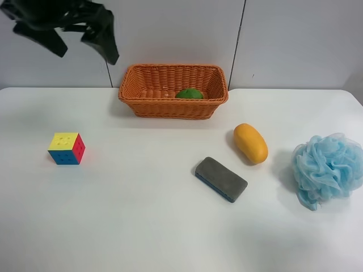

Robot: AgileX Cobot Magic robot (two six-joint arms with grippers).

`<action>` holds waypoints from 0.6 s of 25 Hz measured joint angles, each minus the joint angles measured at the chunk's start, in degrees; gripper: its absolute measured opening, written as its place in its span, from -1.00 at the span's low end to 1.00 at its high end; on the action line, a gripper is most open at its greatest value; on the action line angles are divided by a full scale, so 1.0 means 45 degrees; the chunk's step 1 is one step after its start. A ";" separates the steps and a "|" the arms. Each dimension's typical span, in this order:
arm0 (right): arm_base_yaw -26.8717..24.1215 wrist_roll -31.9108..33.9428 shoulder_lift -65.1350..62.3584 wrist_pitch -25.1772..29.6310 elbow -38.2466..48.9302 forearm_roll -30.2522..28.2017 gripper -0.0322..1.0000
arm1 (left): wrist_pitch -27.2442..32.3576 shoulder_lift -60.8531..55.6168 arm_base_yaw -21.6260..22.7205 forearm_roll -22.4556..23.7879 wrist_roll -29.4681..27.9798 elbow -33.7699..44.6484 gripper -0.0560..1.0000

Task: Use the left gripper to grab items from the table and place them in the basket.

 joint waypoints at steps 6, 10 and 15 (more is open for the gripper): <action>0.0000 0.0000 0.0000 0.0000 0.0000 0.0000 0.98 | -0.1681 -0.5472 0.0000 -0.0122 0.0000 0.5569 0.99; 0.0000 0.0000 0.0000 0.0000 0.0000 0.0000 0.98 | -0.1580 -0.8607 0.0000 -0.0131 0.0000 0.8052 0.99; 0.0000 0.0000 0.0000 0.0000 0.0000 0.0000 0.98 | -0.0804 -1.2051 0.0000 -0.0131 0.0012 1.0071 0.99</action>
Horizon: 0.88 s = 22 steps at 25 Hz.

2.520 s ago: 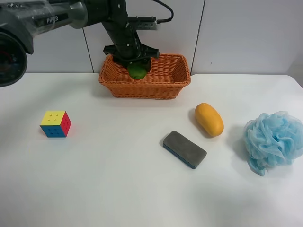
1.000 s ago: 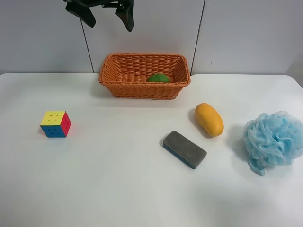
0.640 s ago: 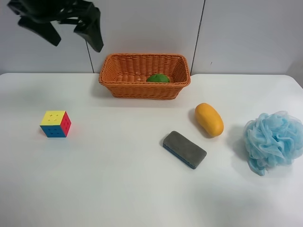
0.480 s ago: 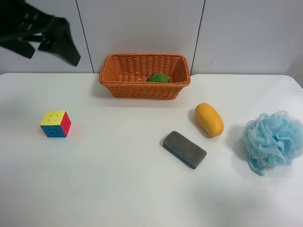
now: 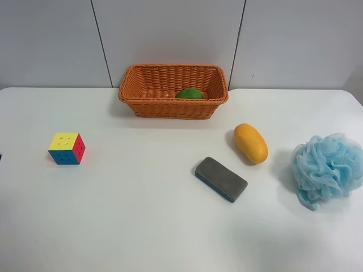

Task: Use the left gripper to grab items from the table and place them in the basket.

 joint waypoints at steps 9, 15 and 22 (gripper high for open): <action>0.0000 0.0000 0.0000 0.0000 0.0000 0.0000 0.98 | 0.0595 -0.4064 0.1826 0.0479 0.0047 0.2425 0.99; 0.0000 0.0000 0.0000 0.0000 0.0000 0.0000 0.98 | 0.0616 -0.5515 0.3990 0.0275 0.0782 0.2682 0.99; 0.0000 0.0000 0.0000 0.0000 0.0000 0.0000 0.98 | 0.0616 -0.7281 0.5609 0.0152 0.0913 0.2682 0.99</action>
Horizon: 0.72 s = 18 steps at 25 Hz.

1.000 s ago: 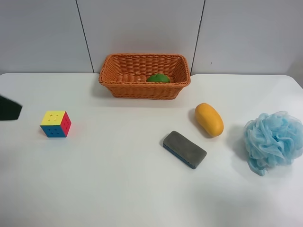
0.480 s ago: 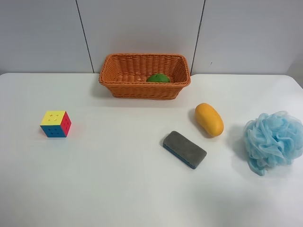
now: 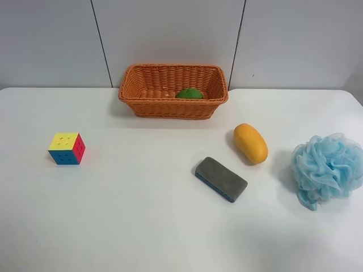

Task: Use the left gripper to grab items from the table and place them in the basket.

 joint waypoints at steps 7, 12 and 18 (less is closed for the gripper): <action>0.0000 0.0000 0.0000 0.0000 0.0000 0.0000 0.98 | 0.0000 -0.0540 0.0141 -0.0014 0.0000 0.0000 0.99; 0.0000 0.0000 0.0000 0.0000 0.0000 0.0000 0.98 | 0.0000 -0.0540 0.0141 -0.0014 0.0016 0.0000 0.99; 0.0000 0.0000 0.0000 0.0000 0.0000 0.0000 0.98 | 0.0000 -0.0540 0.0141 -0.0014 0.0030 0.0000 0.99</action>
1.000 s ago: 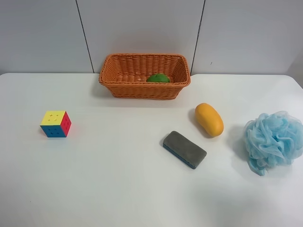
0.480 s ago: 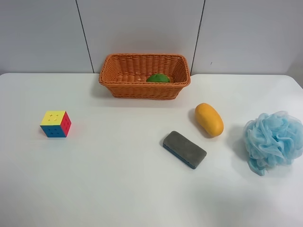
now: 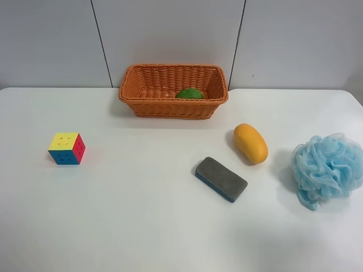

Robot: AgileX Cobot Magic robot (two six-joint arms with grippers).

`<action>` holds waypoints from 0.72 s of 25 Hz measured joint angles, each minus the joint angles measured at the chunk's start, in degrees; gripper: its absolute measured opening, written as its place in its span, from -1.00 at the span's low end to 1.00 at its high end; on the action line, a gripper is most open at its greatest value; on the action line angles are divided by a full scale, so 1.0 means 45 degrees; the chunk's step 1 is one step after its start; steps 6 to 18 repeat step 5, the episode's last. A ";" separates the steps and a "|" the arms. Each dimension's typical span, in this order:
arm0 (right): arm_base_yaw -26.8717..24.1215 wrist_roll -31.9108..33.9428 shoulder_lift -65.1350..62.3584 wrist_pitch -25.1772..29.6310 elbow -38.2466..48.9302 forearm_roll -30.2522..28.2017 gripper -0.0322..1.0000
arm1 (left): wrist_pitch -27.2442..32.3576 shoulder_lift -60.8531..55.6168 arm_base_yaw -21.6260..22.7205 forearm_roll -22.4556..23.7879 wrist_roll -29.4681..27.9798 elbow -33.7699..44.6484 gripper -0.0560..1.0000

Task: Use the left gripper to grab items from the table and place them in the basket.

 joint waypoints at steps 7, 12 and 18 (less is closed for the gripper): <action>0.0000 0.0000 0.0000 0.0000 0.0000 0.0000 0.98 | 0.0000 0.0000 0.0000 0.0000 0.0000 0.0000 0.99; 0.0000 0.0000 0.0000 0.0000 0.0000 0.0000 0.98 | 0.0000 0.0000 0.0000 0.0000 0.0000 0.0000 0.99; 0.0000 0.0000 0.0000 0.0000 0.0000 0.0000 0.98 | 0.0000 0.0000 0.0000 0.0000 0.0000 0.0000 0.99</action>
